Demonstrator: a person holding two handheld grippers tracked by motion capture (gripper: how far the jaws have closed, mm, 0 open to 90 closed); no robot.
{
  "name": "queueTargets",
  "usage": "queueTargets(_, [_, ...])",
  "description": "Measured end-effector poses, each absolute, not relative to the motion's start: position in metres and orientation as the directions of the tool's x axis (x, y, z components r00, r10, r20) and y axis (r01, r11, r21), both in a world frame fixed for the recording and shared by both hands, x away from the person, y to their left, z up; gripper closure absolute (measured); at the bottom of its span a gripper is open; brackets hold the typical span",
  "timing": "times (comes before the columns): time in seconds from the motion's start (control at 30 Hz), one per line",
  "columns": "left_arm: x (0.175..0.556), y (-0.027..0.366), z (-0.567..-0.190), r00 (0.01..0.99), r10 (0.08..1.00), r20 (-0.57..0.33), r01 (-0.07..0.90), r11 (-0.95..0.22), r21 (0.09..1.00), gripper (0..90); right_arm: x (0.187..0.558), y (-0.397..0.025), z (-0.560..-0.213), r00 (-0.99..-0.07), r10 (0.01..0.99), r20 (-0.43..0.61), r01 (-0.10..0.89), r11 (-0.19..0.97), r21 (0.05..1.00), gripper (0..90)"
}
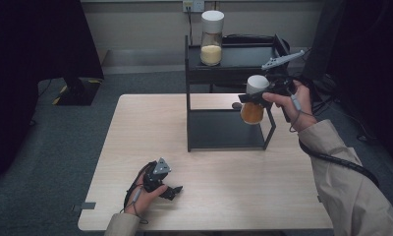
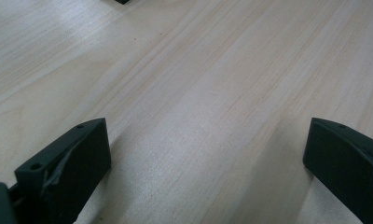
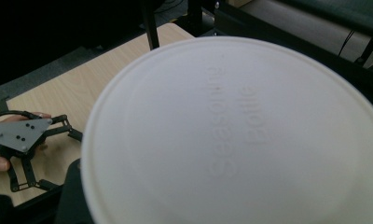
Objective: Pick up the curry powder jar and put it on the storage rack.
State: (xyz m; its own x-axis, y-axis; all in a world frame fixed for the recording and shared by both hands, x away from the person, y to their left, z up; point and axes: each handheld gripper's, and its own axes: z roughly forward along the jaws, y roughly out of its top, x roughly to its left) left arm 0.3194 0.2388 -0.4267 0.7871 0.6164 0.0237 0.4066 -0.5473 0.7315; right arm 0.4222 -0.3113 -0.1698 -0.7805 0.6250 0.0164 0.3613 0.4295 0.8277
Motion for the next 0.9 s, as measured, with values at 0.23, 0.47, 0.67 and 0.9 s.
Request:
queueTargets(0.23, [0.319,0.239,-0.427,0.787,0.617,0.023,0.407,-0.547,0.732,0.1,0.427,-0.311,-0.148,-0.779,0.627,0.002,0.353,0.437,0.827,36.3])
queueTargets(0.47, [0.319,0.239,-0.427,0.787,0.616,0.023,0.407,-0.547,0.732,0.1,0.430,-0.313,-0.127,-0.777,0.629,-0.004,0.345,0.432,0.833,36.3])
queueTargets(0.67, [0.319,0.239,-0.427,0.787,0.617,0.023,0.407,-0.547,0.732,0.1,0.433,-0.313,-0.109,-0.776,0.631,-0.006,0.337,0.422,0.841,36.3])
queueTargets(0.9, [0.320,0.239,-0.427,0.787,0.616,0.023,0.407,-0.547,0.732,0.1,0.439,-0.309,-0.088,-0.764,0.645,-0.015,0.335,0.416,0.845,36.3])
